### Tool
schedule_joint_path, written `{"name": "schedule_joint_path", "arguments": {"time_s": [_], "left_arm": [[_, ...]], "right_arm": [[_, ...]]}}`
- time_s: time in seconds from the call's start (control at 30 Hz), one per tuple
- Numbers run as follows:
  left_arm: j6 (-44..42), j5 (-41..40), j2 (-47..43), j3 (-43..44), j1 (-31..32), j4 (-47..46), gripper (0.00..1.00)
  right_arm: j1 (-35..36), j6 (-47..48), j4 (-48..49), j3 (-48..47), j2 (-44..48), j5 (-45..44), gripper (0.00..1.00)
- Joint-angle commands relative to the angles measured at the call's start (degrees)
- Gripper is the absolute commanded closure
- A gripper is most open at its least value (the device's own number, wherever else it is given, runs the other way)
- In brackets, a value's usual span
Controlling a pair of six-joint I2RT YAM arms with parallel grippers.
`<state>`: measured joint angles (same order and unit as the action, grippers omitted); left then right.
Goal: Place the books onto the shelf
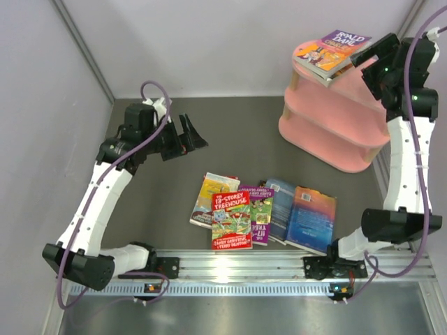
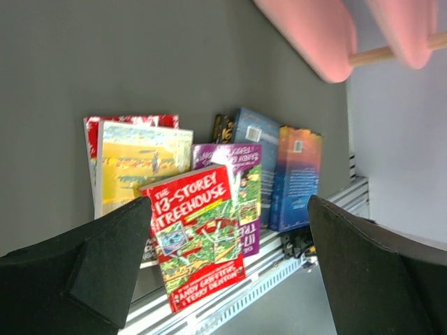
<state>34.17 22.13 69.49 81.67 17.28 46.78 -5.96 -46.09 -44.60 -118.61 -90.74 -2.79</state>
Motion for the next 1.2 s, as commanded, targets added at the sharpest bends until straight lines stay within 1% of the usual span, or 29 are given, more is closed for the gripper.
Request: {"name": "schedule_joint_path", "arguments": {"time_s": [0.0, 0.03, 0.07, 0.1, 0.13, 0.2, 0.23, 0.3, 0.33, 0.37, 0.4, 0.43, 0.47, 0.53, 0.6, 0.73, 0.83, 0.97, 1.0, 1.1, 1.13, 1.17], "left_arm": [[-1.9, 0.0, 0.7, -5.3, -0.1, 0.9, 0.02], [-1.8, 0.5, 0.7, -6.8, 0.0, 0.9, 0.02], [-1.7, 1.2, 0.9, -8.4, 0.1, 0.0, 0.02], [-1.4, 1.9, 0.9, -11.8, 0.6, -0.8, 0.02], [-1.0, 3.1, 1.1, -13.4, 0.8, -1.6, 0.02], [-0.8, 3.7, 1.5, -17.4, 2.1, -2.7, 0.02], [-0.3, 4.1, 2.0, -18.8, 2.8, -3.1, 0.02], [0.4, 4.8, 2.4, -22.6, 5.0, -5.2, 0.02], [1.0, 4.9, 3.3, -23.5, 6.1, -5.6, 0.02], [1.2, 4.8, 3.7, -24.2, 7.1, -5.9, 0.02], [1.4, 4.8, 4.7, -25.5, 8.8, -6.9, 0.02], [2.1, 4.7, 5.0, -26.4, 9.5, -7.5, 0.02], [2.6, 4.2, 5.4, -27.1, 10.1, -7.9, 0.02], [4.0, 5.0, 5.9, -31.4, 11.5, -10.8, 0.02], [6.1, 5.8, 5.8, -33.7, 11.7, -12.8, 0.02], [9.0, 6.9, 5.1, -38.1, 12.9, -17.3, 0.02], [11.2, 7.3, 5.5, -40.6, 14.5, -21.0, 0.02], [15.2, 9.2, 7.2, -45.3, 15.8, -28.5, 0.03], [17.2, 9.9, 7.8, -46.1, 15.8, -32.5, 0.04], [20.0, 11.2, 8.5, -48.4, 15.8, -38.0, 0.11], [20.1, 11.3, 8.6, -48.7, 15.8, -38.6, 0.15], [20.2, 11.2, 8.7, -48.9, 15.8, -38.9, 0.24]], "right_arm": [[0.2, 3.1, 0.3, 6.5, 11.7, 1.8, 0.13], [1.9, 3.6, 2.8, 11.9, 13.7, 2.5, 0.13], [3.3, 4.0, 3.8, 14.9, 15.8, 4.9, 0.13], [5.1, 4.2, 4.9, 18.0, 19.8, 5.9, 0.13], [9.8, 4.5, 8.2, 25.4, 21.6, 9.9, 0.12], [14.8, 4.5, 10.2, 32.8, 25.4, 13.9, 0.12], [20.1, 4.3, 10.8, 40.0, 26.0, 16.7, 0.12], [25.1, 3.0, 13.9, 47.2, 27.5, 18.9, 0.12], [27.3, 1.6, 15.4, 53.8, 27.5, 21.8, 0.12], [30.8, 1.0, 17.0, 56.6, 27.5, 23.1, 0.12], [32.0, 0.5, 19.3, 59.2, 26.7, 24.5, 0.11], [33.8, -0.5, 19.9, 63.2, 26.0, 27.1, 0.12], [34.8, -0.8, 21.1, 65.1, 25.3, 28.1, 0.12], [37.6, -1.6, 25.4, 69.6, 23.1, 30.0, 0.13], [39.7, -2.2, 30.1, 71.8, 21.9, 31.0, 0.13], [43.7, -4.0, 35.0, 75.5, 17.4, 32.8, 0.13], [46.4, -3.8, 36.4, 76.3, 14.1, 33.3, 0.13], [48.1, -3.5, 36.4, 77.0, 10.5, 32.8, 0.14], [48.1, -3.2, 36.4, 77.6, 9.5, 32.8, 0.14], [48.3, -2.6, 36.4, 78.8, 8.6, 32.8, 0.14], [48.4, -2.4, 36.4, 79.1, 8.3, 32.8, 0.14], [48.3, -2.3, 36.5, 79.4, 8.2, 33.0, 0.14]]}}
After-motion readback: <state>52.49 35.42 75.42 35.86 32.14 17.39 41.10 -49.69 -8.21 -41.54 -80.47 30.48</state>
